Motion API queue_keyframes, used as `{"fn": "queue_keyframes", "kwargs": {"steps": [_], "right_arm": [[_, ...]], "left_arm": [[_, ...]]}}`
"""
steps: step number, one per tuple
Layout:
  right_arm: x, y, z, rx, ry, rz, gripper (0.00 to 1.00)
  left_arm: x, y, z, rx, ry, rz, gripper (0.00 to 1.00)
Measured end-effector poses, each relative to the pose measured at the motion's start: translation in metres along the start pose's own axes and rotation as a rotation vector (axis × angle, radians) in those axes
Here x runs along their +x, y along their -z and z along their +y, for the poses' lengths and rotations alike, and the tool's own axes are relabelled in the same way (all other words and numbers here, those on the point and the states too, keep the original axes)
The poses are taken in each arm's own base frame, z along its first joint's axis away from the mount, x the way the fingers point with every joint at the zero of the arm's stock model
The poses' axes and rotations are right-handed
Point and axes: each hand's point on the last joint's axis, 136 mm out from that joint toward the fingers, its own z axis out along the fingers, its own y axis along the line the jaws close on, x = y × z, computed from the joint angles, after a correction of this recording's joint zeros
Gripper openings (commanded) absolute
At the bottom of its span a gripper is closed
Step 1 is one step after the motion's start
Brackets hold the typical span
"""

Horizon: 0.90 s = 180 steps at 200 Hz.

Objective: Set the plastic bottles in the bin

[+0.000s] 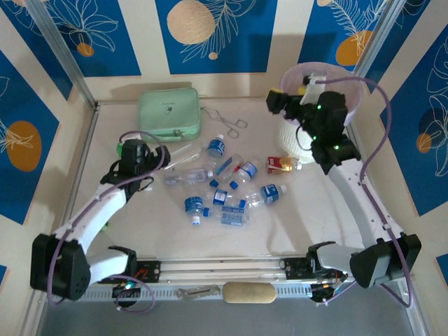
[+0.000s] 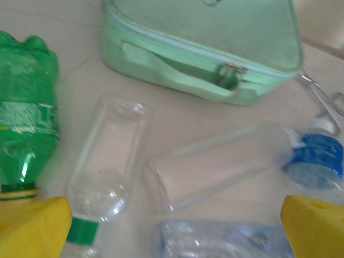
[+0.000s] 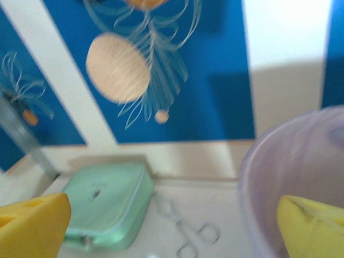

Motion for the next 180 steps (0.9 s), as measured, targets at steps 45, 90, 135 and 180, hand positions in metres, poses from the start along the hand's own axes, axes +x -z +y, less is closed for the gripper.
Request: {"fn": "queue_keyframes", "kwargs": {"steps": [45,90,135,180], "right_arm": [[0.101,-0.006,0.034,-0.087,-0.07,0.236,0.99],[0.154,0.0,0.053,-0.122,-0.131,0.361,0.99],[0.185,0.0,0.052,-0.102,-0.18,0.454,0.99],[0.195,0.002,0.052,-0.091,-0.202,0.486,0.99]], "left_arm": [[-0.02,-0.046,0.028,-0.175,-0.013,0.057,0.99],[-0.026,-0.08,0.068,-0.31,0.009,0.126,0.99],[-0.029,-0.091,0.101,-0.386,0.038,0.158,0.99],[-0.023,-0.097,0.119,-0.417,0.041,0.188,0.83]]}}
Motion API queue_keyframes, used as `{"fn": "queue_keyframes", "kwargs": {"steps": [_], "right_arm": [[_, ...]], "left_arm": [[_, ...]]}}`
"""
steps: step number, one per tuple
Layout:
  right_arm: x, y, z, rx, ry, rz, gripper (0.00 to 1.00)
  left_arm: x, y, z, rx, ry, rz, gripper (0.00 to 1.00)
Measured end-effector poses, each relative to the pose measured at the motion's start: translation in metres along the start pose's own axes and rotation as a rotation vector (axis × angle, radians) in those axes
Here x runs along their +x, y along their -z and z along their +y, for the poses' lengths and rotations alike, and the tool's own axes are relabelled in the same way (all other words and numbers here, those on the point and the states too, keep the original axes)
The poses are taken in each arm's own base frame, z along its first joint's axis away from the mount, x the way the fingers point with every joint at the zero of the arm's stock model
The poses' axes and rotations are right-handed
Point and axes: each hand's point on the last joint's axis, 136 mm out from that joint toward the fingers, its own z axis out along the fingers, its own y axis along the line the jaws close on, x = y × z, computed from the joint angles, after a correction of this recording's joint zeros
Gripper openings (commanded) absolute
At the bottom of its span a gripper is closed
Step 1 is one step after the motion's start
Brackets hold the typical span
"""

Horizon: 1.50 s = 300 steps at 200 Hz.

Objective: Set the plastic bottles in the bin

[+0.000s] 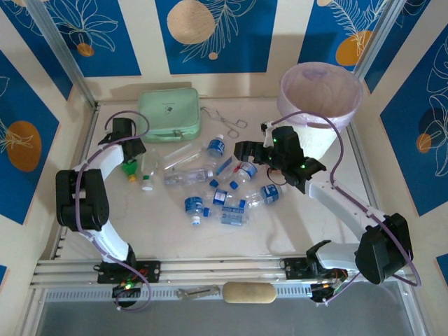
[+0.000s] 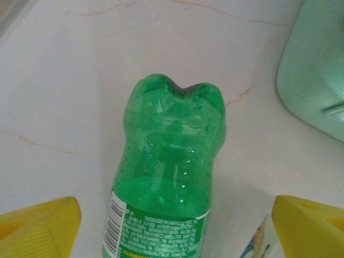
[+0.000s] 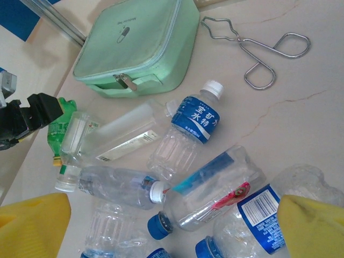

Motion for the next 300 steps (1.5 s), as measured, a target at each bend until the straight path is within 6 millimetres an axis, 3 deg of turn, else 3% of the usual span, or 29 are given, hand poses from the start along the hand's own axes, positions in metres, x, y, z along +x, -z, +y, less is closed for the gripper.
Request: {"fn": "queue_keyframes", "kwargs": {"steps": [35,109,171,221,254,276,300], "right_arm": [[0.0,0.0,0.0,0.0,0.0,0.001,0.99],[0.002,-0.002,0.0,0.008,-0.009,0.003,0.99],[-0.007,0.006,-0.001,0.026,-0.004,-0.038,0.99],[-0.007,0.007,0.0,0.025,-0.004,-0.041,0.99],[-0.005,0.005,0.002,0.006,-0.005,-0.026,0.99],[0.0,0.002,0.006,-0.024,-0.012,-0.001,0.99],[0.003,-0.002,0.012,-0.067,-0.023,0.031,0.99]], "left_arm": [[0.015,-0.013,0.008,-0.007,-0.01,0.052,0.76],[0.032,-0.035,0.006,0.001,-0.019,0.155,0.78],[0.039,-0.04,0.002,0.017,-0.032,0.204,0.51],[0.037,-0.037,0.001,0.028,-0.045,0.198,0.49],[0.02,-0.006,-0.006,0.099,-0.032,0.134,0.48],[-0.001,0.03,-0.019,0.212,-0.032,0.052,0.49],[-0.018,0.076,-0.047,0.393,-0.041,-0.036,0.49]]}}
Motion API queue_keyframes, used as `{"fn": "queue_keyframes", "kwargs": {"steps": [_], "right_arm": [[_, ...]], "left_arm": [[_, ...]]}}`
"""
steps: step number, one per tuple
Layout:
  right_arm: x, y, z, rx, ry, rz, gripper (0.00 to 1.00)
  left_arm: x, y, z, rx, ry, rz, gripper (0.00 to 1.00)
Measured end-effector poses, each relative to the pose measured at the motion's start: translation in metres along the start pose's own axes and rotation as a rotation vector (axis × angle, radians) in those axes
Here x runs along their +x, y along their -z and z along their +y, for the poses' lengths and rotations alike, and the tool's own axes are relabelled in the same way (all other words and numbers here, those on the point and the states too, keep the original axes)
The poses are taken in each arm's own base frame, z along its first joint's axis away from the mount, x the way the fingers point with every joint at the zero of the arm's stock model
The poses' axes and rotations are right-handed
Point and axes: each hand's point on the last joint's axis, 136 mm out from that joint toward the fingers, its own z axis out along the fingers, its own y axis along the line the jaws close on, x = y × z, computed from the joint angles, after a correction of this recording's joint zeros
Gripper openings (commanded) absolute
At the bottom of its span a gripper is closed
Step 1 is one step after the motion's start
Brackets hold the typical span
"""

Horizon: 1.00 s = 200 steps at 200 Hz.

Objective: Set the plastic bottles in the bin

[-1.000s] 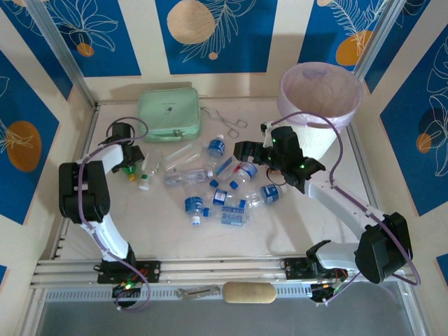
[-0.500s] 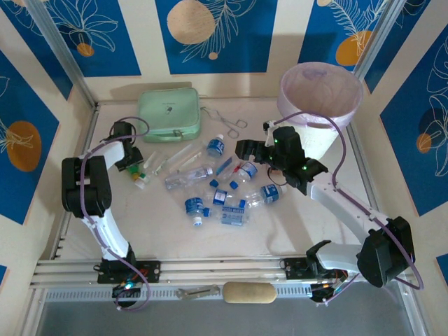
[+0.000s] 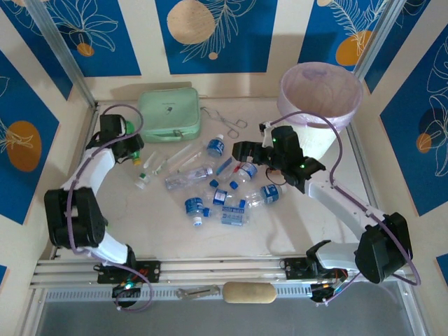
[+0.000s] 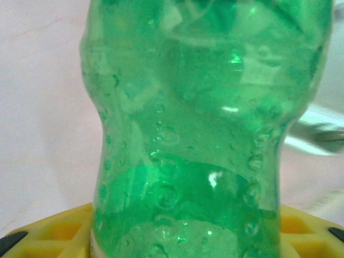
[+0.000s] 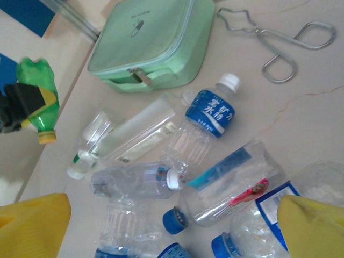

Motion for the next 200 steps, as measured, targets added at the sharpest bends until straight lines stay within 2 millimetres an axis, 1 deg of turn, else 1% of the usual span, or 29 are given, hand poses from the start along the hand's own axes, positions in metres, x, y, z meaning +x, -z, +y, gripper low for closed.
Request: {"fn": "queue_keyframes", "kwargs": {"steps": [15,35,40,61,77,102,120,143,161,200], "right_arm": [[-0.003,-0.001,0.007,-0.038,-0.008,0.011,0.99],[-0.012,-0.001,0.021,-0.1,-0.013,0.007,0.99],[-0.014,-0.001,0.024,-0.116,-0.014,0.007,0.99],[-0.027,-0.001,0.039,-0.178,-0.02,0.001,0.99],[-0.034,-0.001,0.049,-0.22,-0.026,0.001,1.0],[-0.036,-0.001,0.059,-0.275,-0.039,0.008,0.98],[-0.036,-0.001,0.063,-0.302,-0.043,0.016,0.95],[-0.035,-0.002,0.07,-0.33,-0.038,0.032,0.93],[-0.034,-0.003,0.075,-0.357,-0.028,0.042,0.92],[-0.028,-0.003,0.086,-0.395,0.003,0.062,0.89]], "left_arm": [[-0.005,0.019,-0.032,0.138,-0.027,-0.045,0.49],[0.004,0.041,-0.079,0.329,-0.086,-0.068,0.49],[0.009,0.048,-0.092,0.384,-0.105,-0.07,0.49],[0.029,0.069,-0.135,0.564,-0.164,-0.071,0.49],[0.044,0.083,-0.162,0.671,-0.205,-0.068,0.49],[0.067,0.104,-0.202,0.817,-0.284,-0.054,0.49],[0.082,0.117,-0.223,0.892,-0.332,-0.04,0.48],[0.101,0.127,-0.242,0.961,-0.377,-0.006,0.49],[0.114,0.13,-0.254,1.003,-0.401,0.029,0.48],[0.134,0.131,-0.274,1.071,-0.429,0.1,0.48]]}}
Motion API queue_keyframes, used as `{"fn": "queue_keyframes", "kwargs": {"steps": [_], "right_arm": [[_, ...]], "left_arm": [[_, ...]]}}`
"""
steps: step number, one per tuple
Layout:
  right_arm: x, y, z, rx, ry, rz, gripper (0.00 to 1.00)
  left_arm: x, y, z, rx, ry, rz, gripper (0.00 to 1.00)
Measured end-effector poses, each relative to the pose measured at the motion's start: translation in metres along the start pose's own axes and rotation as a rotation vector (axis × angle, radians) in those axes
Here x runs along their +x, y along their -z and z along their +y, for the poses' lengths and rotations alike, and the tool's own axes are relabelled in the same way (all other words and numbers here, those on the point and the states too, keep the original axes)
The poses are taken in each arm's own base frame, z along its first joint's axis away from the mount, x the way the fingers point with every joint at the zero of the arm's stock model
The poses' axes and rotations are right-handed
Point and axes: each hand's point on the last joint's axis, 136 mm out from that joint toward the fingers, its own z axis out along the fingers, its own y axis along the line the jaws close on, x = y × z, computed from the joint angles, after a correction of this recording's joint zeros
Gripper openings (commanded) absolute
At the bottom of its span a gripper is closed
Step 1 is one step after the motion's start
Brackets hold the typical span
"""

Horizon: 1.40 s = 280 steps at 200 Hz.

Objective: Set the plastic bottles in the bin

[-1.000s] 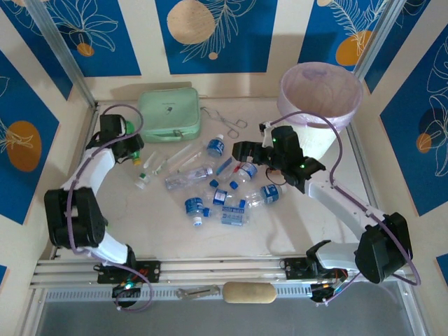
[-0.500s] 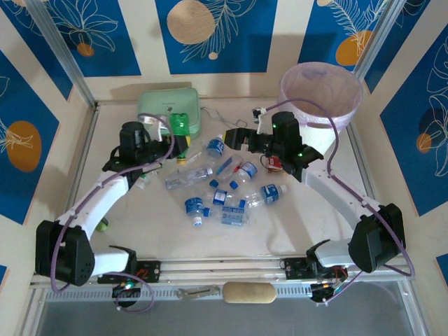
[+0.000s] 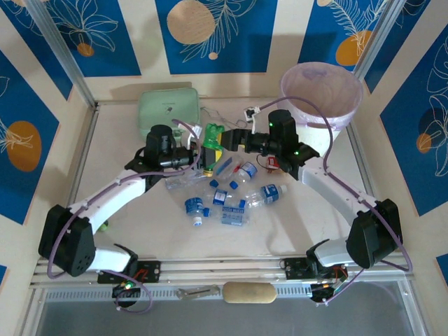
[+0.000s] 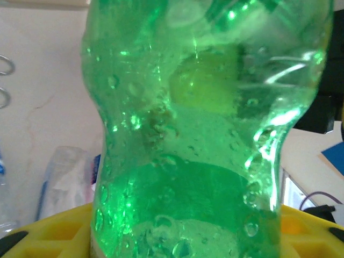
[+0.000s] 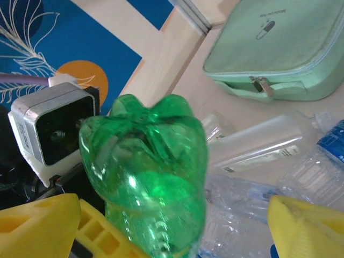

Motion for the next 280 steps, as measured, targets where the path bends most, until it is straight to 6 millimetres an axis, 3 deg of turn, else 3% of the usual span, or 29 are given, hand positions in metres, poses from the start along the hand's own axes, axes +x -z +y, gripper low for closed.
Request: {"fn": "queue_keyframes", "kwargs": {"steps": [36,81,120,148,173,195,221,245,266,280], "right_arm": [[0.003,-0.005,-0.001,-0.009,0.007,0.018,0.82],[0.003,-0.006,0.004,-0.034,0.018,0.022,0.72],[0.004,-0.008,0.006,-0.049,0.017,0.03,0.72],[0.006,-0.008,0.007,-0.052,0.015,0.035,0.6],[0.006,-0.008,0.007,-0.051,0.014,0.036,0.53],[0.005,-0.009,0.006,-0.048,0.012,0.033,0.52],[0.004,-0.008,0.001,-0.025,0.012,0.024,0.51],[0.0,-0.001,-0.016,0.049,0.015,0.009,0.51],[-0.012,0.018,-0.039,0.145,0.015,-0.03,0.51],[-0.025,0.037,-0.054,0.209,0.014,-0.073,0.51]], "left_arm": [[0.007,-0.01,-0.016,0.053,-0.006,0.034,0.48],[0.008,-0.011,-0.019,0.064,0.005,0.041,0.48],[0.01,-0.011,-0.023,0.078,0.01,0.049,0.49],[0.011,-0.013,-0.023,0.082,0.015,0.053,0.5],[0.01,-0.013,-0.023,0.081,0.024,0.052,0.62],[0.01,-0.013,-0.024,0.086,0.021,0.05,1.0],[0.009,-0.012,-0.025,0.086,0.026,0.047,0.99],[0.003,-0.005,-0.027,0.078,0.017,0.027,0.99],[-0.001,0.008,-0.022,0.041,0.012,-0.011,0.99],[0.0,0.019,-0.008,-0.024,0.023,-0.044,0.99]]}}
